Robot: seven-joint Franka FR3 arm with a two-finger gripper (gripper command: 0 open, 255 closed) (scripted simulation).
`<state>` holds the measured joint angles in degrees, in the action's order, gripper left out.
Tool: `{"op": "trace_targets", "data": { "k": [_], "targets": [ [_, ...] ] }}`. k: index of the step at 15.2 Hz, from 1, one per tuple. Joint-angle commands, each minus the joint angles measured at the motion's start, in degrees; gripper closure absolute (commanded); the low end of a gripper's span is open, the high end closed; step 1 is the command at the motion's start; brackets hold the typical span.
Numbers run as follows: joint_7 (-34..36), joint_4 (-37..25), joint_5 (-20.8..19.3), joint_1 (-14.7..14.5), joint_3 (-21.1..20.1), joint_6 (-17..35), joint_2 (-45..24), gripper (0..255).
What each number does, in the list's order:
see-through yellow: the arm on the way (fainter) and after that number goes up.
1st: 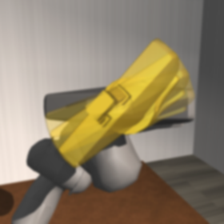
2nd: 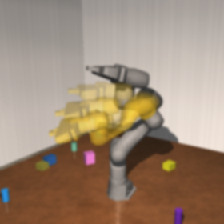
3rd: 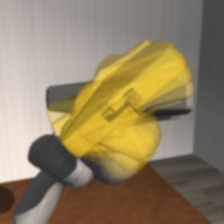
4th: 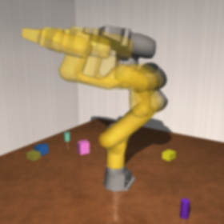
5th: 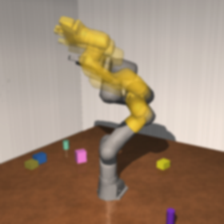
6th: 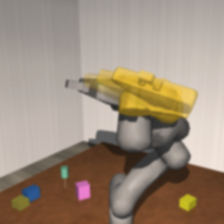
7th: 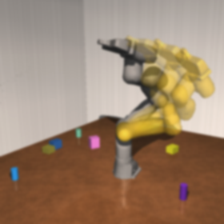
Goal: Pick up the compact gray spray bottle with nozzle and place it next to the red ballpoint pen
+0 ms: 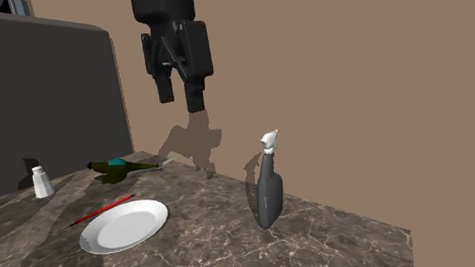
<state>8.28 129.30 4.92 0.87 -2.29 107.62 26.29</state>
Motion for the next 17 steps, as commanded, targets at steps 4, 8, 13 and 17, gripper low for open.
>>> {"op": "trace_targets", "data": {
  "k": [4,8,13,17],
  "targets": [
    [-0.05,-6.70,-0.45,0.12,-0.37,4.41,-11.44,0],
    [-0.18,-13.34,-1.00,0.25,-0.44,6.58,-20.53,0],
    [-0.19,-23.45,-1.78,0.27,-0.45,7.63,-32.05,0],
    [-0.17,-30.15,-2.27,0.18,-0.41,8.03,-39.36,0]
  ]
}}
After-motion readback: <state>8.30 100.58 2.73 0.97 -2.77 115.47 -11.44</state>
